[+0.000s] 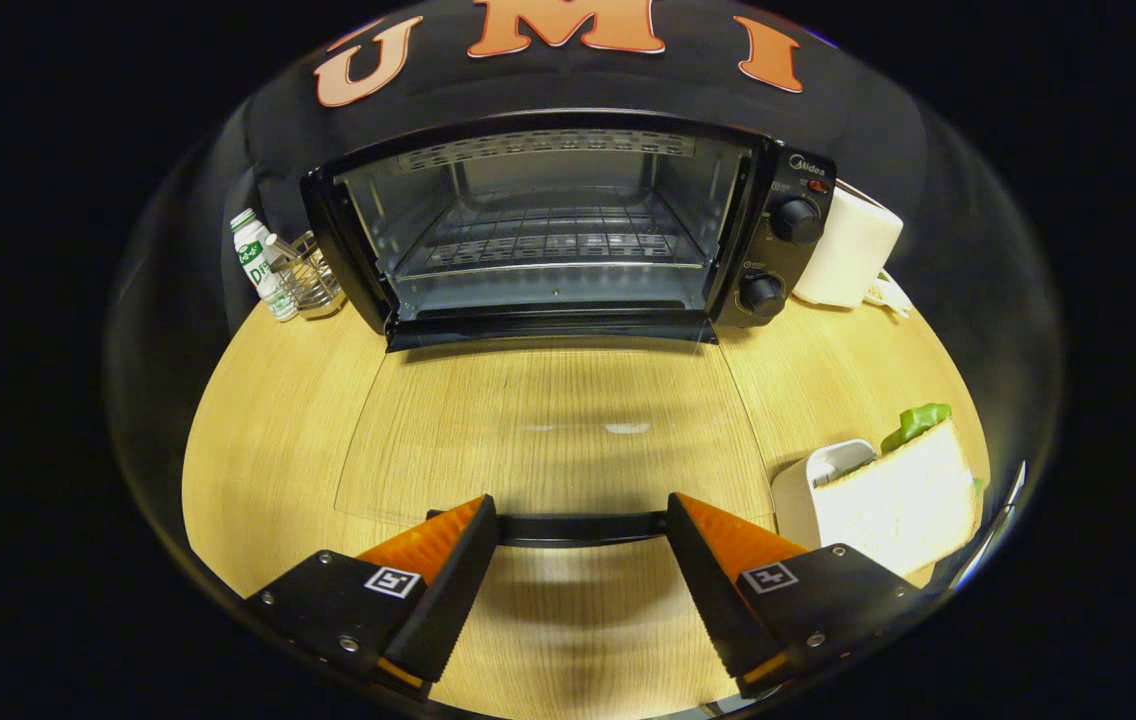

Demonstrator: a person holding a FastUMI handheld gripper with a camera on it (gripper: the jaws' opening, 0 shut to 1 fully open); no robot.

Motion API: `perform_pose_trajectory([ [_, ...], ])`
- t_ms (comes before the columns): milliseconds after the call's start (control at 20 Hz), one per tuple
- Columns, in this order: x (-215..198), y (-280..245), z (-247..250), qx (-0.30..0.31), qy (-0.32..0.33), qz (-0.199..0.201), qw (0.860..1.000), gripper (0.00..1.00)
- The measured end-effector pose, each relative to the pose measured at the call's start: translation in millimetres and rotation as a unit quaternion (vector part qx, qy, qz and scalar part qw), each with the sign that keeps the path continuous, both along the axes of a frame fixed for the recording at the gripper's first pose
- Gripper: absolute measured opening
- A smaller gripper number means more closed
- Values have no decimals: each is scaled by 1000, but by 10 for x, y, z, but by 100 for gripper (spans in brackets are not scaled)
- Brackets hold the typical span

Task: Open the toaster oven, put the food inside, and close the toaster oven door.

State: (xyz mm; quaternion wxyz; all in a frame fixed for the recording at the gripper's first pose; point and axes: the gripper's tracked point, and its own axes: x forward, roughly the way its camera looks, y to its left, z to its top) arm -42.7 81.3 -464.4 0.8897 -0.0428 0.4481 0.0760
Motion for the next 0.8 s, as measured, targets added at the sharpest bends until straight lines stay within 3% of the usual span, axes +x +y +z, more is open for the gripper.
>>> perform_pose_trajectory([
  [350, 16, 25, 0, 9, -8, 9, 1000, 100],
  [550, 26, 11, 261, 77, 0, 5, 997, 99],
  [800, 171, -574, 784, 85, -9, 19, 996, 99],
])
